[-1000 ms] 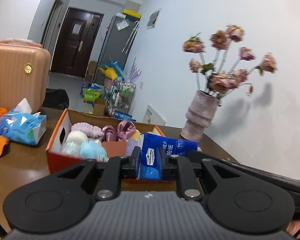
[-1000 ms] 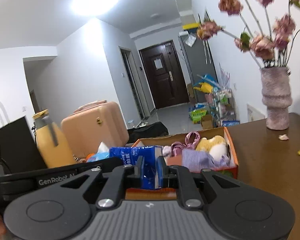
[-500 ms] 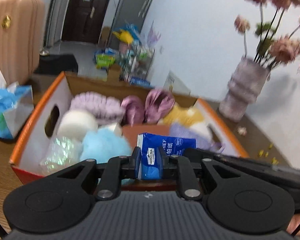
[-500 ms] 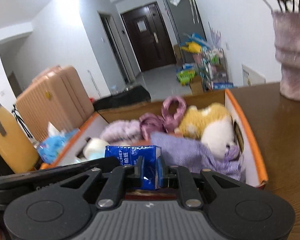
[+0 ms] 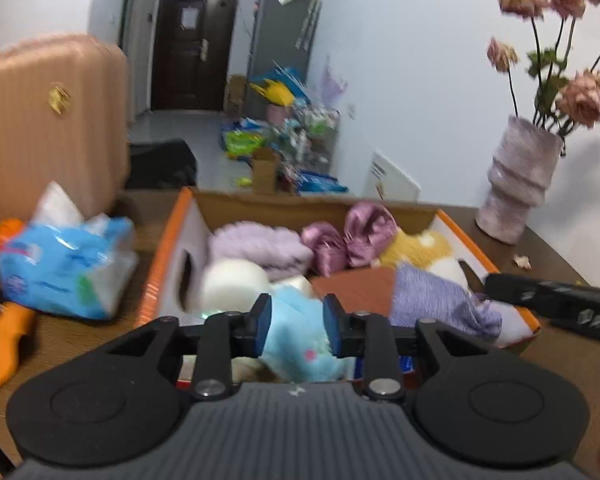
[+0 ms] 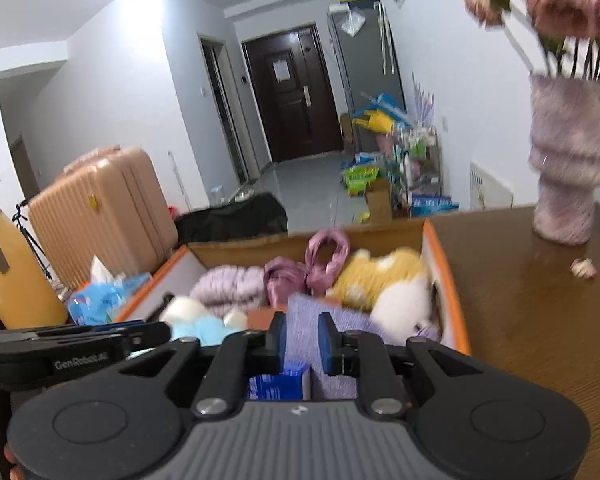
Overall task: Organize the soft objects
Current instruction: 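Open both tools to release the carton and withdraw from the box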
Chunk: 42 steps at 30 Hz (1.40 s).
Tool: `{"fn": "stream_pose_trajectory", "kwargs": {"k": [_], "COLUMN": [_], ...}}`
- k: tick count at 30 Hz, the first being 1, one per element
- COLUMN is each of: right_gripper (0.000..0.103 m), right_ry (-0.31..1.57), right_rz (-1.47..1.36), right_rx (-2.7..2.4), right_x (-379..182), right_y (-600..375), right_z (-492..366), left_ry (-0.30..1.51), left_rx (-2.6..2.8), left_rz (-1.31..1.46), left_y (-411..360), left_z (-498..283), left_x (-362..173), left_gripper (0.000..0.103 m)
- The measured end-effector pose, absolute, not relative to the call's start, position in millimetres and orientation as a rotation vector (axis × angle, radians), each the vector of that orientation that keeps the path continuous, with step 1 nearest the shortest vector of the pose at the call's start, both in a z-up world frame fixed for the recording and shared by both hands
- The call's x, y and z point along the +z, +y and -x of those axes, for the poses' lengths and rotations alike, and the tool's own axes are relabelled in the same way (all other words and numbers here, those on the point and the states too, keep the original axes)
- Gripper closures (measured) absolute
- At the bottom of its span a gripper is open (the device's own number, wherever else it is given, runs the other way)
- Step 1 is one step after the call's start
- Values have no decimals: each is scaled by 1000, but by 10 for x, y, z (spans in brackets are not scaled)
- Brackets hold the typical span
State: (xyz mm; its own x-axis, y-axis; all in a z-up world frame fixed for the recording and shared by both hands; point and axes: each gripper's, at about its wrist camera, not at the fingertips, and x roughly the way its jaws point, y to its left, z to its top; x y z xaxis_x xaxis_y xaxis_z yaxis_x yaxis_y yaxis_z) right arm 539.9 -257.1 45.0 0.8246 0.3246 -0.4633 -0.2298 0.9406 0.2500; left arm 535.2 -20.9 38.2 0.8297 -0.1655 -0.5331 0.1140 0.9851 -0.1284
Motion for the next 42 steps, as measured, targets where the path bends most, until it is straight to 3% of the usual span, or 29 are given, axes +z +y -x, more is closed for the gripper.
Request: {"fn": "stream_pose_trajectory", "kwargs": {"k": [2, 6, 10, 13, 15, 17, 21, 34, 42], "right_gripper": [85, 83, 77, 60, 25, 6, 2, 0, 0], "right_ry": [493, 435, 389, 329, 233, 109, -30, -28, 46], "right_rz": [-179, -139, -106, -60, -23, -4, 50, 2, -22], "right_rx": [288, 275, 263, 242, 226, 219, 184, 179, 200], "right_x": [643, 1005, 1271, 1380, 1383, 1335, 1194, 1142, 863], "right_y": [-2616, -2651, -2670, -2653, -2631, -2615, -2597, -2625, -2602], "right_z": [-5258, -4927, -4561, -4256, -4002, -3747, -3350, -2731, -2098], "left_ry": [536, 452, 385, 285, 192, 126, 95, 90, 149], "left_rx": [-128, -104, -75, -46, -19, -8, 0, 12, 25], "left_rz": [73, 12, -3, -37, -44, -29, -17, 5, 7], "left_y": [-170, -126, -68, -74, -77, -67, -66, 23, 107], "left_z": [-5195, -4789, -4387, -4041, -3790, -3584, -3299, -2705, -1936], "left_x": [547, 889, 1148, 1230, 1238, 1240, 1235, 1183, 865], "left_gripper": [62, 54, 35, 18, 7, 0, 0, 0, 0]}}
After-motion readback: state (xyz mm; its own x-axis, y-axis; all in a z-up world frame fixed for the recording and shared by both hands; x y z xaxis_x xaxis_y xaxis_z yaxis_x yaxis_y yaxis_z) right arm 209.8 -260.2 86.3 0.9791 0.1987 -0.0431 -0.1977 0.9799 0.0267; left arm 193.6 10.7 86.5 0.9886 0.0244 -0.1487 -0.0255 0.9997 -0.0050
